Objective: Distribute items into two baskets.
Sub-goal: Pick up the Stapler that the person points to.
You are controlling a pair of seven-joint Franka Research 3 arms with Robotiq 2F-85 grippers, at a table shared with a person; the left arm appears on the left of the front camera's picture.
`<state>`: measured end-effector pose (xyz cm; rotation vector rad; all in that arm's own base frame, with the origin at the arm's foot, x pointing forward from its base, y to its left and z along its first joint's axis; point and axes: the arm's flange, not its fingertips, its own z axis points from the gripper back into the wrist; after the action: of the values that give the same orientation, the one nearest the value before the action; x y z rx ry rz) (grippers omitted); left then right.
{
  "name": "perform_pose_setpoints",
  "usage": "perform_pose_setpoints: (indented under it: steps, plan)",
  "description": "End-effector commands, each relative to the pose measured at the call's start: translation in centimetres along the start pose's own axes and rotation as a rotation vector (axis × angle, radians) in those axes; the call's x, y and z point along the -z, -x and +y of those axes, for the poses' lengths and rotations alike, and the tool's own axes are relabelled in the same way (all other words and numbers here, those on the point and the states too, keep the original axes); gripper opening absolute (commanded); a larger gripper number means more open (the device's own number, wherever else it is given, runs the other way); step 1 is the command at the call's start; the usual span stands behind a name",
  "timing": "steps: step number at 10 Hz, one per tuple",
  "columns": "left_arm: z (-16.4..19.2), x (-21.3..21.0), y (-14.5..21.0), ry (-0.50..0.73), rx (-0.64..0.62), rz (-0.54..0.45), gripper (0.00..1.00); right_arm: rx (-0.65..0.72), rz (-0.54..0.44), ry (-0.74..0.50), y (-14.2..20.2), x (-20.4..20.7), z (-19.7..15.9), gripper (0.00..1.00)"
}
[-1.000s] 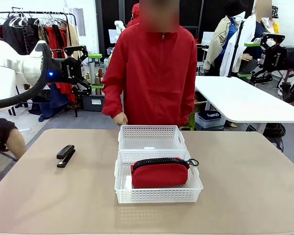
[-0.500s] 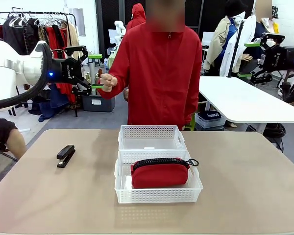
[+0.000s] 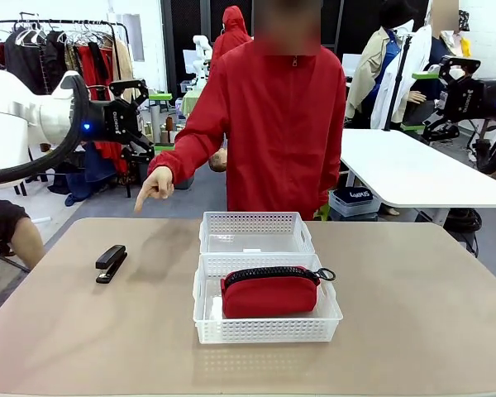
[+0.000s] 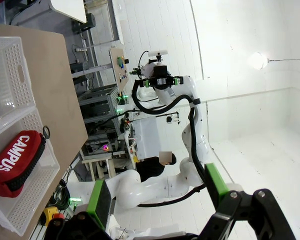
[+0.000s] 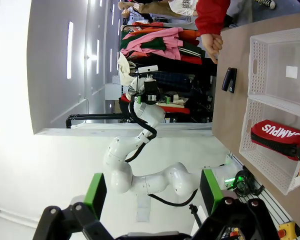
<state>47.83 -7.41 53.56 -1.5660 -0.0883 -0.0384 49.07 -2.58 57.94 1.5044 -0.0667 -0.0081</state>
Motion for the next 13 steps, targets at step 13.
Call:
perform_pose_setpoints:
  steps: [13]
  plan:
    - [-3.4, -1.9, 0.6, -0.212, 0.118, 0.029, 1.00, -0.003, -0.013, 0.005, 0.3, 0.2, 0.1, 1.00]
